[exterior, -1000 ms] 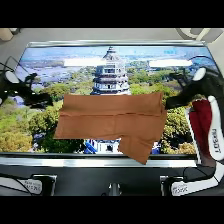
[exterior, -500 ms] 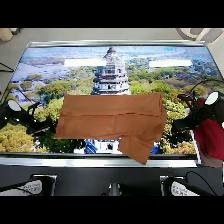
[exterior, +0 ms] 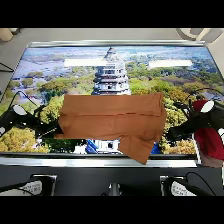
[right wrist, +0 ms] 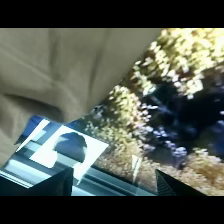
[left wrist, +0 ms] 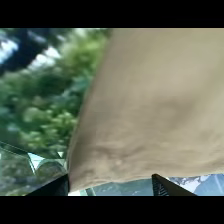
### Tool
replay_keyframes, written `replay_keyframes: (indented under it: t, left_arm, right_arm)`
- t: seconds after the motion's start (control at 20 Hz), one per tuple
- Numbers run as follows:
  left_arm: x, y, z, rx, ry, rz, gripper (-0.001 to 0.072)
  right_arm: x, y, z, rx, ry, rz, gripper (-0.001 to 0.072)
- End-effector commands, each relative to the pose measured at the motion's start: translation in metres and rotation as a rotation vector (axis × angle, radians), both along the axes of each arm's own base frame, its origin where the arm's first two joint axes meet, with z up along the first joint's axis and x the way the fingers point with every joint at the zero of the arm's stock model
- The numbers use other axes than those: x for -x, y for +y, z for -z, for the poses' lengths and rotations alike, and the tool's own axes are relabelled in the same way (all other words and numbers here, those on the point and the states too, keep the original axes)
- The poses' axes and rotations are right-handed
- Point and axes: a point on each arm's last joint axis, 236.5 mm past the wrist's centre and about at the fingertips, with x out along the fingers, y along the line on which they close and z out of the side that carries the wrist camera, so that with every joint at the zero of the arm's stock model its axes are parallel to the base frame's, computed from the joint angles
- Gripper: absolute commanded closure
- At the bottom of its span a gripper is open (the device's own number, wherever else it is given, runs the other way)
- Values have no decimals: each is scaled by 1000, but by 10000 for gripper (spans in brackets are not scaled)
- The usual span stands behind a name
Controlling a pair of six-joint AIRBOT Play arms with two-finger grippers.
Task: Fold the shirts.
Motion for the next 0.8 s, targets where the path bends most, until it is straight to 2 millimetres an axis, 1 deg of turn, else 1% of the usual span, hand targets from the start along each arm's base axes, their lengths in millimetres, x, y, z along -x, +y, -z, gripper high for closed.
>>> replay_keyframes:
  t: [0.0, 0.05, 0.1, 0.15, 0.25, 0.3, 0.45, 0.6, 0.7, 0.75]
  left_arm:
    - [-9, -6, 8, -9, -21, -24, 439]
    - [-10, -5, 8, -9, -21, -23, 574]
    - [-10, -5, 7, -8, -23, -23, 596]
    - [-9, -6, 6, -7, -25, -15, 681]
    - [-6, -7, 3, -1, -19, -4, 681]
    - [-5, -7, 2, 3, -16, 4, 681]
    - [-2, -8, -1, 7, -14, 14, 681]
    - [-1, -9, -2, 9, -11, 16, 680]
    - [-1, -9, -2, 10, -10, 15, 680]
    - [-1, -9, -3, 10, -10, 15, 680]
  right_arm:
    - [16, 25, 12, -99, 31, 10, 142]
    - [19, 32, 16, -124, 34, 25, 139]
    - [19, 41, 20, -159, 28, 46, 139]
    - [18, 51, 23, -198, 12, 64, 139]
    - [15, 70, 28, -276, -15, 115, 139]
    - [14, 77, 30, -304, -29, 131, 139]
    - [12, 82, 38, -319, -47, 181, 141]
    - [13, 89, 42, -342, -44, 232, 146]
    - [14, 98, 41, -381, -36, 270, 185]
    - [16, 99, 43, -383, -33, 278, 266]
